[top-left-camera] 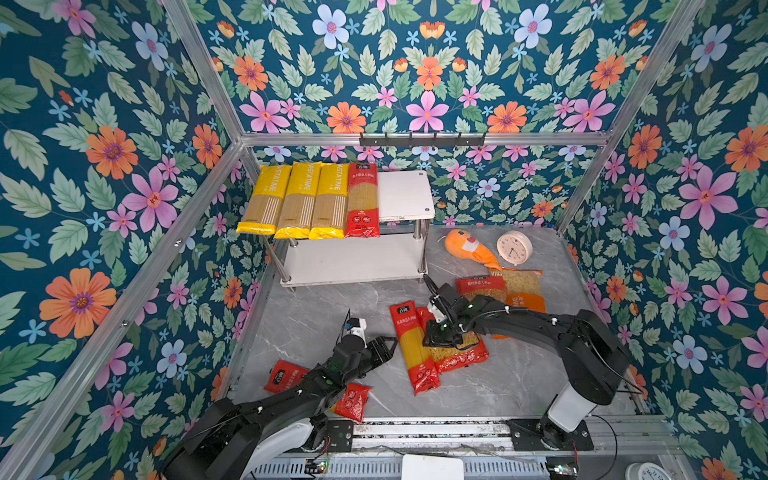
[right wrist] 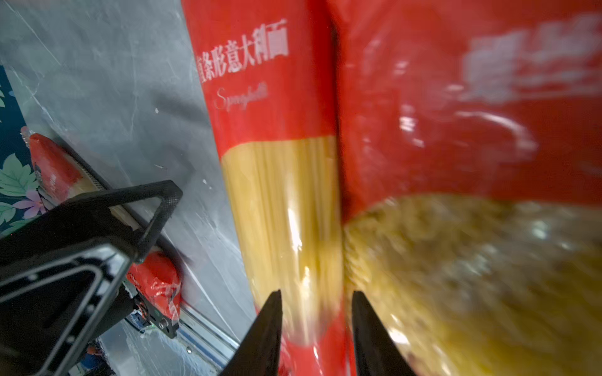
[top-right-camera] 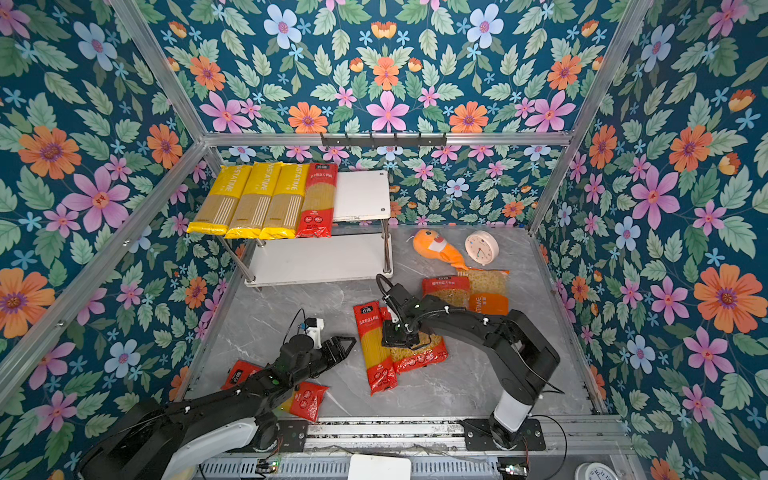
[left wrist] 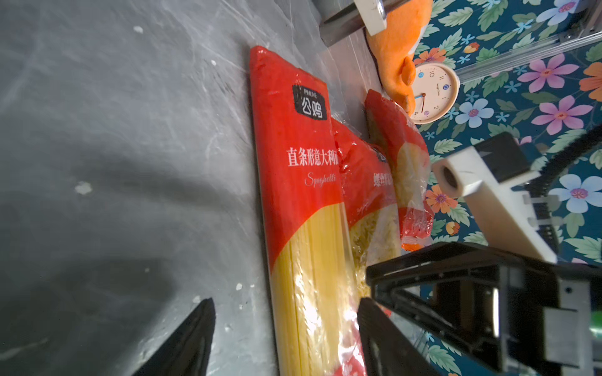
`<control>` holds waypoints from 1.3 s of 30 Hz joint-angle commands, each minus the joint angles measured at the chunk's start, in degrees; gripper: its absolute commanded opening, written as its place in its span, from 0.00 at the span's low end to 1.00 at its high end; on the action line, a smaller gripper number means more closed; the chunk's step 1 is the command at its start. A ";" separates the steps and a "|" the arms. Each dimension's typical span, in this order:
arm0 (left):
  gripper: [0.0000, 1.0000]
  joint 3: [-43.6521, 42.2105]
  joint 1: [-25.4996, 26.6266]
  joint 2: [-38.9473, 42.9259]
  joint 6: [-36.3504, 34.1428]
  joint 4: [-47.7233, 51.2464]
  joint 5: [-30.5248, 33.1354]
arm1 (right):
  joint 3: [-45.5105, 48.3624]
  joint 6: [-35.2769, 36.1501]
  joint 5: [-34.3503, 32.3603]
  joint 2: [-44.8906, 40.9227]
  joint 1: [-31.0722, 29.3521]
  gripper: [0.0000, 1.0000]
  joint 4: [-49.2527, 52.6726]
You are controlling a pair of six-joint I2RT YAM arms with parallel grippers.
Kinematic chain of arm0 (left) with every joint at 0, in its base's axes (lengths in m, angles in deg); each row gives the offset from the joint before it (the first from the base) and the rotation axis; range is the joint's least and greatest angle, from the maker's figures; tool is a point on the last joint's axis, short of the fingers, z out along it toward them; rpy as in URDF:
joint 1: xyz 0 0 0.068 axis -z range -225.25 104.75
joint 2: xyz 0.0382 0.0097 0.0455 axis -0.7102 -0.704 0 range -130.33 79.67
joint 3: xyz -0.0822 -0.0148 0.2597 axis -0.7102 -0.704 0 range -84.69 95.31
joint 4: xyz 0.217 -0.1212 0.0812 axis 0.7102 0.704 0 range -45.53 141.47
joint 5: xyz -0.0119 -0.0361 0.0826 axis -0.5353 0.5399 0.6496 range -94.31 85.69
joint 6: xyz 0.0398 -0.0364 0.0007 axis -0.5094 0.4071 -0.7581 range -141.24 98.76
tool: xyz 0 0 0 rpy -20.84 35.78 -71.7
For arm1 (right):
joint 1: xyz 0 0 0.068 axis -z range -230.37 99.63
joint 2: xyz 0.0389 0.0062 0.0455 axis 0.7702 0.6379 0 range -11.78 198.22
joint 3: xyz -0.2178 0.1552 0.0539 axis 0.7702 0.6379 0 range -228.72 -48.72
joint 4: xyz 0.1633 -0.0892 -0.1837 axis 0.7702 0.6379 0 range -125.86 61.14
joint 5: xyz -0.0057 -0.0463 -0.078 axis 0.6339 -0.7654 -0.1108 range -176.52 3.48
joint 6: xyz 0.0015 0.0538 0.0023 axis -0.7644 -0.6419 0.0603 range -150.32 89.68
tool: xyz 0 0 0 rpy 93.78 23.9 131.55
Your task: Place and organize the pasta boxes and bags onto the shelf
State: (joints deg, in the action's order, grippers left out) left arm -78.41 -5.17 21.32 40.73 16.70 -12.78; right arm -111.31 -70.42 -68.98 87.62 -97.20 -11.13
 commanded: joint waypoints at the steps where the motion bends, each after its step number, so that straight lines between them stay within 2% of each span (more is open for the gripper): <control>1: 0.71 0.04 -0.08 0.19 -0.30 -2.07 1.43 | -2.46 -3.82 0.45 3.58 -2.80 0.37 -4.17; 6: 0.68 -0.05 -0.17 1.97 -1.91 0.89 2.88 | -2.59 -4.74 4.07 4.37 -3.99 0.37 -7.50; 11: 0.67 0.47 -0.13 0.55 -2.66 -0.29 1.85 | -3.18 -1.75 -1.26 1.18 -2.92 0.39 -1.19; 13: 0.67 1.27 -0.01 -1.50 -2.86 -1.25 0.95 | -3.12 -1.56 -1.42 1.02 -2.90 0.40 -1.20; 21: 0.66 3.55 0.27 -4.56 -3.90 -0.54 0.80 | 2.18 -6.12 -0.04 1.05 -1.88 0.44 -8.73; 28: 0.66 3.52 0.26 -7.74 -4.04 -2.74 0.17 | 6.49 -9.64 3.52 2.41 -1.15 0.57 -14.91; 31: 0.65 2.90 0.35 -9.01 -3.64 -4.36 0.10 | 6.55 -11.12 2.83 4.03 -1.01 0.57 -17.38; 39: 0.62 1.07 0.35 -12.57 -2.79 -8.15 -0.62 | 10.31 -15.62 9.07 6.24 -0.37 0.56 -32.83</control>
State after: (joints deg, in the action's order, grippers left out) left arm -76.96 -4.76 9.87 37.32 10.55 -13.02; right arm -102.50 -82.90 -59.80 93.13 -97.76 -39.87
